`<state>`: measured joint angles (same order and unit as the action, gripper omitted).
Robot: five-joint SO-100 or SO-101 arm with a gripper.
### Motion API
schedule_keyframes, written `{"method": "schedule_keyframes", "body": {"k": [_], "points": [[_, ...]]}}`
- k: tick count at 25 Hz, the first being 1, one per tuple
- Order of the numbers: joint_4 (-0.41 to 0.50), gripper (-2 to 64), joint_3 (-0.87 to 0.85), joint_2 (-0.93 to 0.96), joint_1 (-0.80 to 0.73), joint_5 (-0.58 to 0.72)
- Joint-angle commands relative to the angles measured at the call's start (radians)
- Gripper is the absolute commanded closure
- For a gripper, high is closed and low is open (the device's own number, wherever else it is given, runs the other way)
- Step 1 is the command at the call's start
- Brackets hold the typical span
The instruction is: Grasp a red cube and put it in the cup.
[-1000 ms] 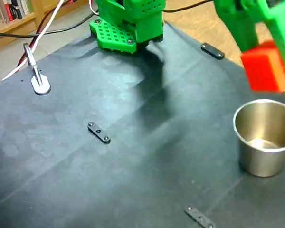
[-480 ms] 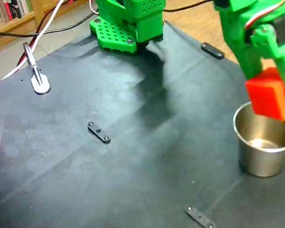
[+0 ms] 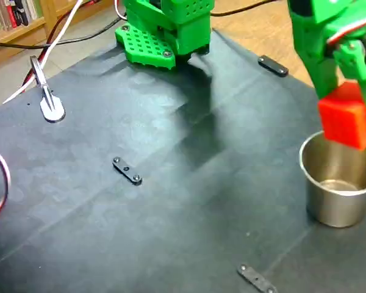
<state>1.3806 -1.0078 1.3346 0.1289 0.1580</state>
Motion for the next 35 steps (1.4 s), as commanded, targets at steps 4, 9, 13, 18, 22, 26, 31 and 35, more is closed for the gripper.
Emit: {"method": "schedule_keyframes", "body": {"k": [4, 9, 13, 18, 22, 26, 31, 35], "points": [[0.008, 62.0, 0.005, 0.002, -0.009, -0.006], [0.008, 62.0, 0.005, -0.011, 0.006, -0.006], [0.008, 62.0, 0.008, -0.038, 0.008, -0.006], [0.006, 62.0, 0.021, -0.071, 0.008, -0.006], [-0.006, 62.0, 0.021, -0.074, 0.006, -0.006], [-0.012, 62.0, 0.023, -0.107, 0.006, -0.005], [-0.012, 62.0, 0.023, -0.114, 0.006, -0.003], [-0.012, 61.8, 0.023, -0.114, 0.000, -0.003]]}}
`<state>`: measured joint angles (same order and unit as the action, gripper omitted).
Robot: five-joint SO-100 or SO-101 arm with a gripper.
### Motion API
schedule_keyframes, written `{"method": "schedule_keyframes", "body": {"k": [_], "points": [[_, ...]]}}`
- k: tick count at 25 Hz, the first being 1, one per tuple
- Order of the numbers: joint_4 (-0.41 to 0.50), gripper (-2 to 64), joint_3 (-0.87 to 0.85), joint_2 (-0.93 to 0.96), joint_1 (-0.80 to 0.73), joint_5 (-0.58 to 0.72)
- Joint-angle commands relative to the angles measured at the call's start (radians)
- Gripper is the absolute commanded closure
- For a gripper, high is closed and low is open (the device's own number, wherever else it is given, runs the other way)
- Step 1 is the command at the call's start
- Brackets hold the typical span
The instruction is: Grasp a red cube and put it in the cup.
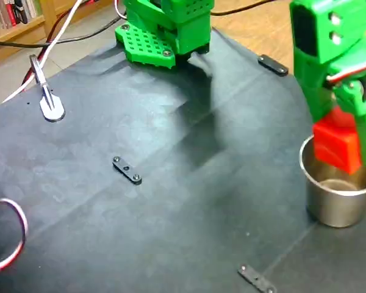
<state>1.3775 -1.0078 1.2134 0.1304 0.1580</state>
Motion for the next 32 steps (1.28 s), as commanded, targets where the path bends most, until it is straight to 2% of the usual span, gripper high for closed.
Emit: {"method": "schedule_keyframes", "body": {"k": [1, 11, 19, 27, 32], "points": [[-0.009, 61.8, 0.023, 0.008, -0.002, -0.003], [-0.011, 60.8, 0.023, 0.008, 0.005, -0.003], [-0.011, 49.5, 0.023, 0.008, 0.002, -0.002], [-0.011, 44.9, 0.023, 0.008, -0.003, -0.002], [-0.011, 39.7, 0.023, 0.008, -0.006, -0.002]]}}
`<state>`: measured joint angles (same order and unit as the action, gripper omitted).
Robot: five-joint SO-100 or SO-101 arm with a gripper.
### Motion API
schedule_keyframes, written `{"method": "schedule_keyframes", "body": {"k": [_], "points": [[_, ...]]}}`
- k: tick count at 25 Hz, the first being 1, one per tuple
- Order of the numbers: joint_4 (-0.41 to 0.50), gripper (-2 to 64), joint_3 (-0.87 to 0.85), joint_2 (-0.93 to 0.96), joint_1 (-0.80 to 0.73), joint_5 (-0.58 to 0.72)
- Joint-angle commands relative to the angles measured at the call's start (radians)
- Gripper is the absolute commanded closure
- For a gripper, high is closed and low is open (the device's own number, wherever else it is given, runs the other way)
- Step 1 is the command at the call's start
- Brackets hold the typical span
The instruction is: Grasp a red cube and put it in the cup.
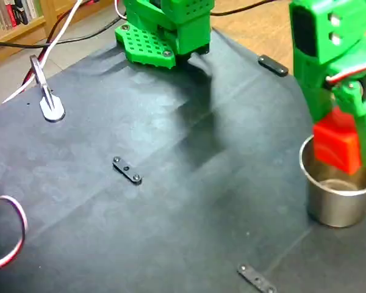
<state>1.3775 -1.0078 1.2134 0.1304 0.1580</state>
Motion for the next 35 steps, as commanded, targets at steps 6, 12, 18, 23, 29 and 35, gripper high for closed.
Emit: {"method": "schedule_keyframes", "body": {"k": [6, 12, 18, 23, 29, 35], "points": [[-0.011, 35.4, 0.023, 0.008, -0.008, -0.002], [-0.011, 35.3, 0.021, 0.008, -0.005, -0.002], [-0.011, 35.3, 0.012, 0.020, -0.003, -0.002], [-0.009, 36.1, 0.020, 0.057, -0.011, -0.002], [-0.008, 36.3, 0.005, 0.253, -0.014, -0.002], [0.008, 36.4, 0.005, 0.512, -0.014, -0.002]]}}
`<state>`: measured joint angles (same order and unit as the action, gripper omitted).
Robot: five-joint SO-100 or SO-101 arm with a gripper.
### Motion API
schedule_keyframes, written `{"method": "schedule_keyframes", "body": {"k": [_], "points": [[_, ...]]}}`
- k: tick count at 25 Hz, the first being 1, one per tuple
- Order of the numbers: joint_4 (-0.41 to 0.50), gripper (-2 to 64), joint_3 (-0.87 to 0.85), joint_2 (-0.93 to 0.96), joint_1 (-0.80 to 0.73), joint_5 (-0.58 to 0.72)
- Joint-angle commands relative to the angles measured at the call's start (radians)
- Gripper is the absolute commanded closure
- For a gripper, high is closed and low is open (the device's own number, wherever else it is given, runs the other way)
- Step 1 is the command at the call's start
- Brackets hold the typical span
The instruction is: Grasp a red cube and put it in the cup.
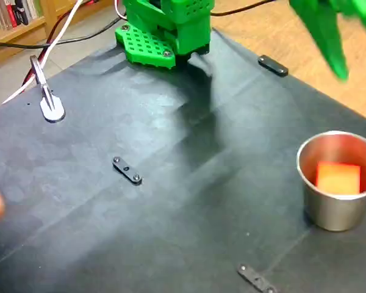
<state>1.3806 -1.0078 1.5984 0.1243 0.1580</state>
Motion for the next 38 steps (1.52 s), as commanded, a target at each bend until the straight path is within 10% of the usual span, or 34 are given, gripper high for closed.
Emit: {"method": "schedule_keyframes", "body": {"k": [1, 8, 18, 38], "points": [[0.005, 36.4, 0.005, 0.176, -0.008, -0.002], [0.037, 36.4, 0.002, 0.434, -0.009, -0.003], [0.367, 36.4, 0.002, 0.618, -0.009, -0.003], [0.365, 36.4, 0.014, 0.624, -0.195, -0.190]]}}
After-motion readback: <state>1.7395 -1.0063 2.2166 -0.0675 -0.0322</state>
